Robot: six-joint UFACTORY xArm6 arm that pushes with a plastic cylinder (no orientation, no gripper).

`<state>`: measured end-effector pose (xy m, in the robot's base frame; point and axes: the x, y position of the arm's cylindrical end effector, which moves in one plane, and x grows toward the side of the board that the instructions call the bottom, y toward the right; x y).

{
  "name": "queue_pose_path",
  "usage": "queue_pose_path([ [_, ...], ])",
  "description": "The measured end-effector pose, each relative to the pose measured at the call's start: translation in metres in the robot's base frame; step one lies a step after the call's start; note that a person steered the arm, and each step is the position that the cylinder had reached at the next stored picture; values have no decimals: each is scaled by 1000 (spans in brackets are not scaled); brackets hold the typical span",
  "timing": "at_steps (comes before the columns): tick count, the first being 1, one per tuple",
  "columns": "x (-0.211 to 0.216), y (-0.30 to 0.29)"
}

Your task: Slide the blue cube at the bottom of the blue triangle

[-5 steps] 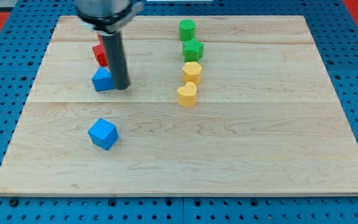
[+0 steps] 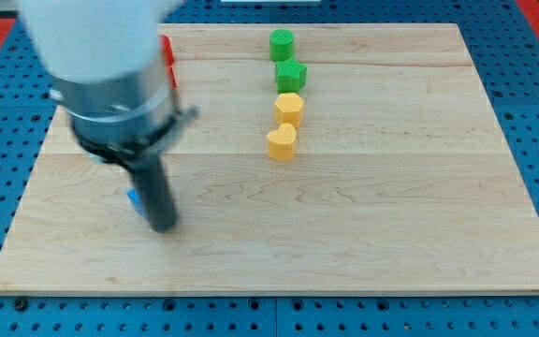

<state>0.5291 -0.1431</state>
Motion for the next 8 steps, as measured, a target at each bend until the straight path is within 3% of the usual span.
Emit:
queue_pose_path([
  [1,-42,-29],
  [2,-25,-30],
  [3,-32,-68],
  [4,-52,-71],
  [8,-60,-62],
])
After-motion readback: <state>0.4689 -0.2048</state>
